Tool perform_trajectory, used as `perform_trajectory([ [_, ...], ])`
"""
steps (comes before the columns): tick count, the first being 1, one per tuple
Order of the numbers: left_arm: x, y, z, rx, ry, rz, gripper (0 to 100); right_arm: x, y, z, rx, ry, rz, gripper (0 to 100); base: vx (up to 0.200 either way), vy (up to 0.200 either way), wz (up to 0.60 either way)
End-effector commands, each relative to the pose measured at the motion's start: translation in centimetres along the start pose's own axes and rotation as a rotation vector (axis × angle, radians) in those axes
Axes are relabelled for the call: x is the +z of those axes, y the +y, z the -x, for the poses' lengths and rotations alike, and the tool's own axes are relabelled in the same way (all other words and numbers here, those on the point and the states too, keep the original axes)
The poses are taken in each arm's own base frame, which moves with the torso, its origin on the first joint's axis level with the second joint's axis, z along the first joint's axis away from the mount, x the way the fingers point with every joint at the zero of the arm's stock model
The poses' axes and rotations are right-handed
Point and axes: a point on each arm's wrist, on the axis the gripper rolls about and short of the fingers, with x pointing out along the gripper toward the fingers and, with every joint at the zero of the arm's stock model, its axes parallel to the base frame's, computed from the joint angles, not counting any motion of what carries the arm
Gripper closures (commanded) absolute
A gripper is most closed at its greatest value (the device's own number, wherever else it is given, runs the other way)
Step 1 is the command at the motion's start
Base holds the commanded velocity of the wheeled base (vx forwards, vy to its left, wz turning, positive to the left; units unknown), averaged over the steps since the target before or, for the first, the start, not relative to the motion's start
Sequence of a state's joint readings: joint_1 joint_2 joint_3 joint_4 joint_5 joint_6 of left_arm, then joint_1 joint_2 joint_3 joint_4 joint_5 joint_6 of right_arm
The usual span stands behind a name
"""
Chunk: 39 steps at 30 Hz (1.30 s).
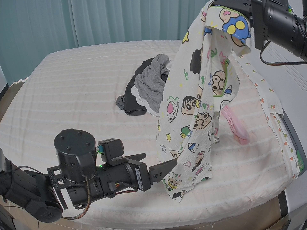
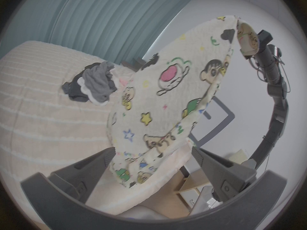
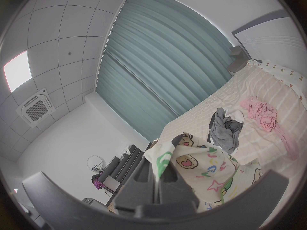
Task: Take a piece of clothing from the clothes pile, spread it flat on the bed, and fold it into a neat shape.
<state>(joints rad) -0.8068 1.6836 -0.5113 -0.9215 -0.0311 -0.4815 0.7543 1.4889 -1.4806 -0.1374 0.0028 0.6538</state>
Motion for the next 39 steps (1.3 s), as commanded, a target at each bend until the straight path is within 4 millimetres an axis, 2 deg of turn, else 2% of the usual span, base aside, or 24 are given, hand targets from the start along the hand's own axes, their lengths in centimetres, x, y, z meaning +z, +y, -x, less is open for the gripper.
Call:
perform_trajectory([
  [1, -1.5, 0.8, -1.2, -0.047, 0.049, 0.005, 0, -0.8, -0.1, -1.7, -0.008, 0.021, -0.002, 100, 0.000, 0.000, 0.00],
  [5, -2.0, 1.9, -2.5, -0.075, 0.078, 0.005, 0, -0.9, -0.1, -1.8, -0.009, 0.023, -0.002, 100, 0.000, 0.000, 0.00],
  [9, -2.0, 2.4, -3.6, -0.165, 0.074, 0.001, 0, -1.0, 0.0, -1.7, -0.007, 0.028, -0.002, 100, 0.000, 0.000, 0.00],
  [15, -2.3, 3.1, -5.0, -0.182, 0.041, -0.032, 0, -1.0, 0.0, -1.7, -0.008, 0.029, -0.002, 100, 0.000, 0.000, 0.00],
  [18, -2.5, 3.2, -5.2, -0.181, 0.049, -0.032, 0, -1.0, 0.0, -1.7, -0.007, 0.028, -0.002, 100, 0.000, 0.000, 0.00],
  [20, -2.5, 3.2, -6.2, -0.184, 0.042, -0.035, 0, -1.0, 0.0, -1.7, -0.008, 0.029, -0.002, 100, 0.000, 0.000, 0.00],
  [29, -2.9, 3.0, -8.1, -0.243, 0.025, -0.045, 0, -1.0, 0.0, -1.7, -0.008, 0.029, -0.002, 100, 0.000, 0.000, 0.00],
  [34, -3.8, 2.0, -8.3, -0.278, 0.041, -0.050, 0, -0.9, 0.0, -1.7, -0.007, 0.028, -0.025, 100, 0.000, 0.000, 0.00],
  [39, -4.1, 2.1, -8.8, -0.285, 0.026, -0.052, 0, -0.7, 0.2, -1.7, -0.002, 0.021, -0.028, 100, 0.000, 0.000, 0.00],
])
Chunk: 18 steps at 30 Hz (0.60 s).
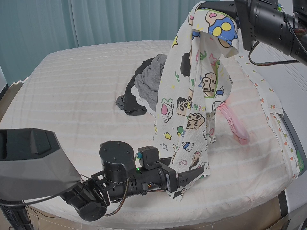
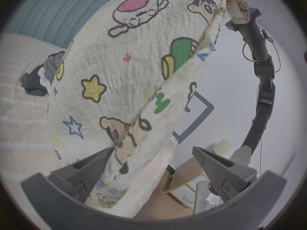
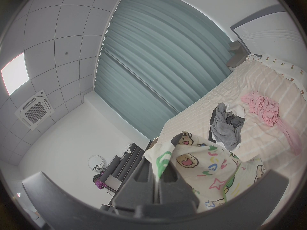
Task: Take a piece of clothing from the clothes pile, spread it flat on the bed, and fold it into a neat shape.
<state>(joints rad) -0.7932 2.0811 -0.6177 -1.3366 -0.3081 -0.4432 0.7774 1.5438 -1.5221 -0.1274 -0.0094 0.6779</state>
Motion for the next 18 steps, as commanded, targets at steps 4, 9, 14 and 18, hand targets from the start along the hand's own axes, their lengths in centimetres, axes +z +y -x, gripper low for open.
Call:
perform_trajectory([
  [4, -1.2, 0.6, -0.5, 0.016, 0.027, 0.012, 100, 0.2, 0.2, 0.1, 0.006, -0.007, -0.002, 100, 0.000, 0.000, 0.00],
  [9, -1.2, 0.6, -0.2, 0.021, 0.018, 0.009, 100, 0.3, 0.1, 0.3, 0.003, -0.010, -0.008, 100, 0.000, 0.000, 0.00],
  [14, -0.4, 0.3, 1.4, 0.079, -0.043, 0.023, 100, 1.3, -0.8, 0.9, -0.032, -0.046, -0.010, 100, 0.000, 0.000, 0.00],
  [18, 0.9, -0.1, 3.6, 0.148, -0.100, 0.045, 100, 1.9, -2.2, 1.6, -0.088, -0.074, -0.003, 100, 0.000, 0.000, 0.00],
])
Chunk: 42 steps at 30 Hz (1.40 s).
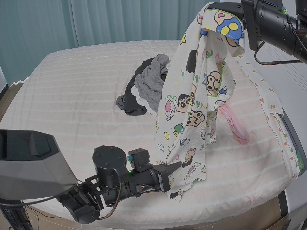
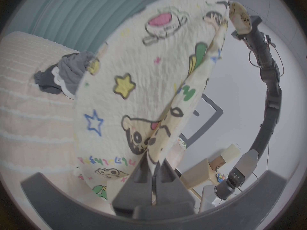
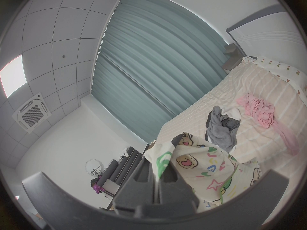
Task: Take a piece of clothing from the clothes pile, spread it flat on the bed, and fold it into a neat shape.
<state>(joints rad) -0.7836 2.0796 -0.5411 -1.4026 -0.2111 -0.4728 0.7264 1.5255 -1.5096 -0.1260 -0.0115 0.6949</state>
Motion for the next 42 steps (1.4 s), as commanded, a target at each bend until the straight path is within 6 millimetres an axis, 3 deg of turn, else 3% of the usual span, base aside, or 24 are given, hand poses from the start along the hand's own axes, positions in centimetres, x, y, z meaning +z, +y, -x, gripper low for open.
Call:
perform_trajectory([
  [1, 1.7, -0.4, 2.3, 0.048, -0.061, 0.014, 100, 1.0, -1.3, 0.9, -0.050, -0.038, 0.008, 100, 0.000, 0.000, 0.00],
  [5, 3.6, 0.2, 5.2, 0.149, -0.156, 0.017, 100, 1.8, -2.6, 2.0, -0.105, -0.074, 0.015, 100, 0.000, 0.000, 0.00],
  [9, 6.3, -0.4, 7.8, 0.170, -0.277, 0.005, 100, 1.8, -3.8, 2.7, -0.153, -0.082, 0.019, 100, 0.000, 0.000, 0.00],
  [15, 9.1, -1.2, 10.4, 0.305, -0.422, -0.006, 100, 1.5, -5.4, 3.8, -0.212, -0.078, 0.018, 100, 0.000, 0.000, 0.00],
  [19, 10.6, -1.8, 11.9, 0.343, -0.447, -0.040, 100, 1.4, -5.4, 4.4, -0.211, -0.079, 0.017, 100, 0.000, 0.000, 0.00],
  [22, 13.3, -3.1, 13.2, 0.425, -0.528, -0.060, 100, 1.8, -4.7, 5.2, -0.184, -0.092, 0.019, 100, 0.000, 0.000, 0.00],
  [27, 16.0, -5.0, 14.7, 0.467, -0.603, -0.071, 100, 2.0, -4.1, 5.8, -0.161, -0.100, 0.019, 100, 0.000, 0.000, 0.00],
  [42, 16.2, -5.6, 15.4, 0.524, -0.596, -0.137, 100, 2.0, -3.1, 6.9, -0.093, -0.083, -0.015, 100, 0.000, 0.000, 0.00],
])
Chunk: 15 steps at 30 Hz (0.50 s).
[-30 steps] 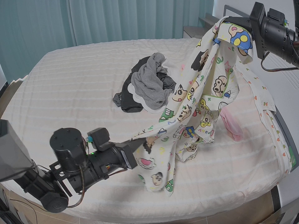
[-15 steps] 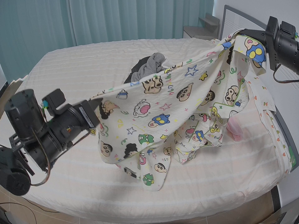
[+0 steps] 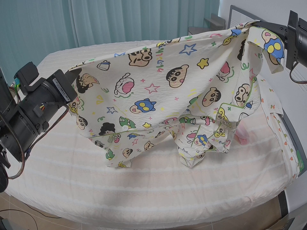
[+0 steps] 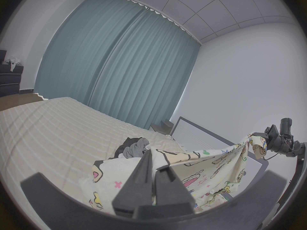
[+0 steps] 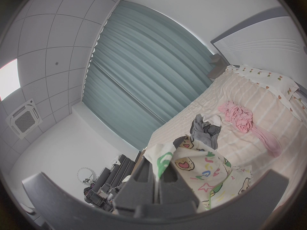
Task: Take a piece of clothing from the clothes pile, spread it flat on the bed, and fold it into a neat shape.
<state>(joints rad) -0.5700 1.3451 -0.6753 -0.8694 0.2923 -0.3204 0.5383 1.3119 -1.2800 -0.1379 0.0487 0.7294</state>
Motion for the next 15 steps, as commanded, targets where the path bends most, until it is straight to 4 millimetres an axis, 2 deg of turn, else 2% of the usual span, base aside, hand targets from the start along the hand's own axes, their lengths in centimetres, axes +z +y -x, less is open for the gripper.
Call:
perform_trajectory([
  [1, 0.16, 0.02, 0.26, -0.002, -0.005, 0.002, 100, 0.06, 0.12, 0.31, 0.006, -0.003, -0.001, 100, 0.000, 0.000, 0.00],
  [15, 0.03, 0.10, 0.18, 0.038, -0.011, 0.002, 100, -0.64, -0.06, 0.10, 0.005, 0.027, -0.003, 100, 0.000, 0.000, 0.00],
])
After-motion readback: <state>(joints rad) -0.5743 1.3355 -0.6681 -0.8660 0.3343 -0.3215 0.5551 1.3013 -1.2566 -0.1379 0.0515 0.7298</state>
